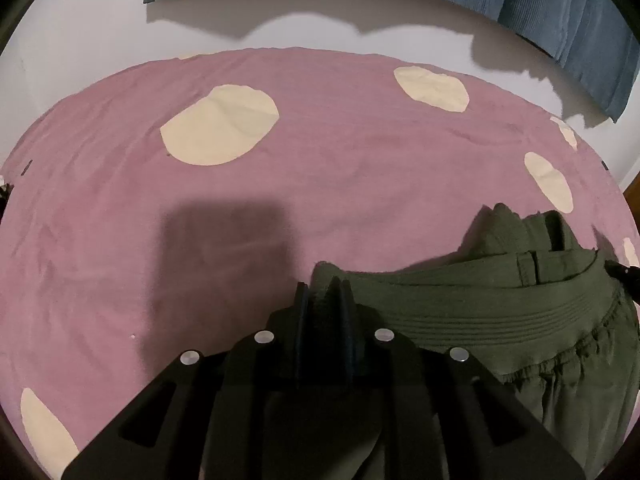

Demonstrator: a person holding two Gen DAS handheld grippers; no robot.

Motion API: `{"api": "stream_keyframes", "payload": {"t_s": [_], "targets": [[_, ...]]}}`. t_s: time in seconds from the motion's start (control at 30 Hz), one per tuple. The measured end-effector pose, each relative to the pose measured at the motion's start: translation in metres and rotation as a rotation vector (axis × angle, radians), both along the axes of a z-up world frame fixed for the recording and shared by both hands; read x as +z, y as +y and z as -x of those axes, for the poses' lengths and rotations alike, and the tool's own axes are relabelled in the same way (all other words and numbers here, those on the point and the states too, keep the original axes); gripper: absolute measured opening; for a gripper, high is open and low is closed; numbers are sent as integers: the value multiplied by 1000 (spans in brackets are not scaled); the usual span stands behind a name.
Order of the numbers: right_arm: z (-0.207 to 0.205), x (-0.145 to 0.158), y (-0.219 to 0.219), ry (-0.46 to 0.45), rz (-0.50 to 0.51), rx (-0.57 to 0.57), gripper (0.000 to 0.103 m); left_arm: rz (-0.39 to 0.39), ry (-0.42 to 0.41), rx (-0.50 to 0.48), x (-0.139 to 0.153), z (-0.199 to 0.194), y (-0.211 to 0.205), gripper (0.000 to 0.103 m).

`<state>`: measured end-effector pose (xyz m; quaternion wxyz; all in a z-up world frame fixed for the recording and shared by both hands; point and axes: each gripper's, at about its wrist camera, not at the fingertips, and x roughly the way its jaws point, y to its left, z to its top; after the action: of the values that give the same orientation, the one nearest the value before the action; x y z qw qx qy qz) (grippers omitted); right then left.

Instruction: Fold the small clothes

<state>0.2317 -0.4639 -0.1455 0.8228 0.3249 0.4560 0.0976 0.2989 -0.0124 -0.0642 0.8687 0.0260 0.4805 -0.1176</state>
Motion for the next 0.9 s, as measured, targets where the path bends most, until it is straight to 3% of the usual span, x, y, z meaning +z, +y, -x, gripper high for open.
{"api": "stream_keyframes", "payload": {"t_s": [0.17,0.4,0.47,0.63,0.73,0.9], "targets": [[9,5,-5,1,0,-34,14,-30,-10,29,7,5,0,26],[36,21,-20,-7,32,-88,14,-36,-27,45,28,30,6,29],[52,31,-20,-42,32,-89,14,-39,-55,40,38,45,7,43],[92,54,-11,-113,37,-71,16,31,-79,28,58,87,14,48],[120,63,-2,-141,21,-57,22,74,-84,28,67,119,19,57],[164,70,19,-189,-37,-25,24,172,-78,33,69,169,32,58]]}}
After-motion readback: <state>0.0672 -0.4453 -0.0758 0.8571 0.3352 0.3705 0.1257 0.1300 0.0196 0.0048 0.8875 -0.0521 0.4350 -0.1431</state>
